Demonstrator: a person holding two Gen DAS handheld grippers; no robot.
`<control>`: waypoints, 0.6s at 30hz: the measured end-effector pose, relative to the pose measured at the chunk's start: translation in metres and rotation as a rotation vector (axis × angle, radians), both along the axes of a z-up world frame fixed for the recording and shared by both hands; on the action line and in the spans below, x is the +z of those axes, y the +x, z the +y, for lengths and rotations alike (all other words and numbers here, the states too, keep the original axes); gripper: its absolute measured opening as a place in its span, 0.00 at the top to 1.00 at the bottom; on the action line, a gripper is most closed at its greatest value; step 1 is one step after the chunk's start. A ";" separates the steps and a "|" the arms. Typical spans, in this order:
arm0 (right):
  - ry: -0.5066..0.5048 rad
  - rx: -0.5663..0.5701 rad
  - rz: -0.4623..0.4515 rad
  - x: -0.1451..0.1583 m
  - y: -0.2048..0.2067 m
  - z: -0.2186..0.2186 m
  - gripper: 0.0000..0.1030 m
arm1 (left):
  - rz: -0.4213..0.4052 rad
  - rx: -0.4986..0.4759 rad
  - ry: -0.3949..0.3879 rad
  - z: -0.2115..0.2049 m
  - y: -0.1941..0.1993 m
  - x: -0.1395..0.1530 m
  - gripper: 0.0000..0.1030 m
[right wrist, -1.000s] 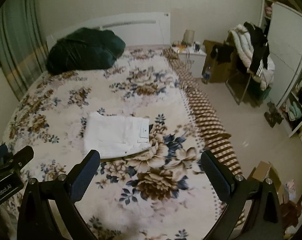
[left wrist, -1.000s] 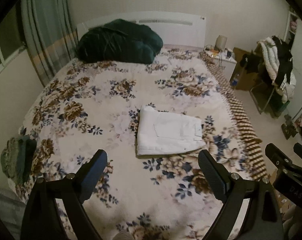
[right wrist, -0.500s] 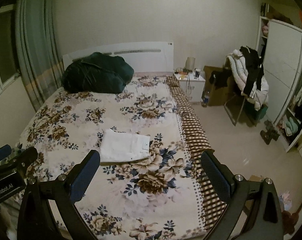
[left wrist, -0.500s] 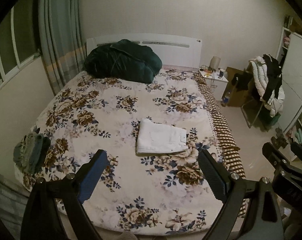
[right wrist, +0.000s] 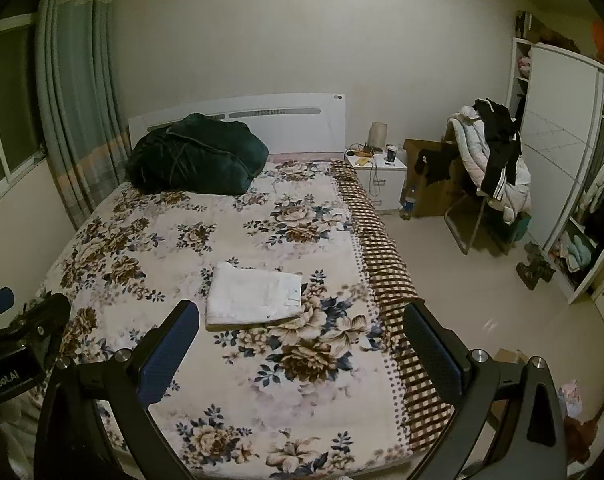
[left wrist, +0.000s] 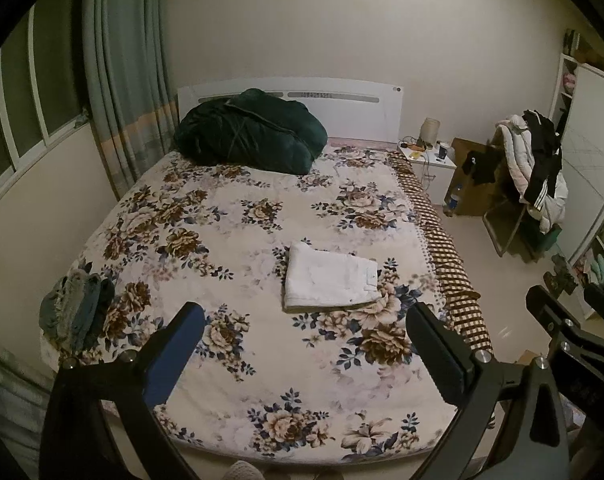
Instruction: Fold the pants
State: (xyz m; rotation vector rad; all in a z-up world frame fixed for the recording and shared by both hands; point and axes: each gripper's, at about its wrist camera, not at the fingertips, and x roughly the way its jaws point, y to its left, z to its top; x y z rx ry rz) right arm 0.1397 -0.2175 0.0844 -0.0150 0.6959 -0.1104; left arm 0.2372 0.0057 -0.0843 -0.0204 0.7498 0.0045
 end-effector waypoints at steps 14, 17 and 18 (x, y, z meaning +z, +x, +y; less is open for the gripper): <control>0.006 0.013 0.002 -0.004 -0.002 0.007 0.00 | -0.012 0.017 0.020 0.005 -0.010 0.007 0.00; 0.014 0.023 0.007 -0.004 0.002 0.006 0.00 | -0.015 0.018 0.030 0.004 -0.011 0.009 0.00; 0.015 0.025 0.007 -0.005 0.004 0.005 0.00 | -0.017 0.018 0.029 0.004 -0.013 0.010 0.00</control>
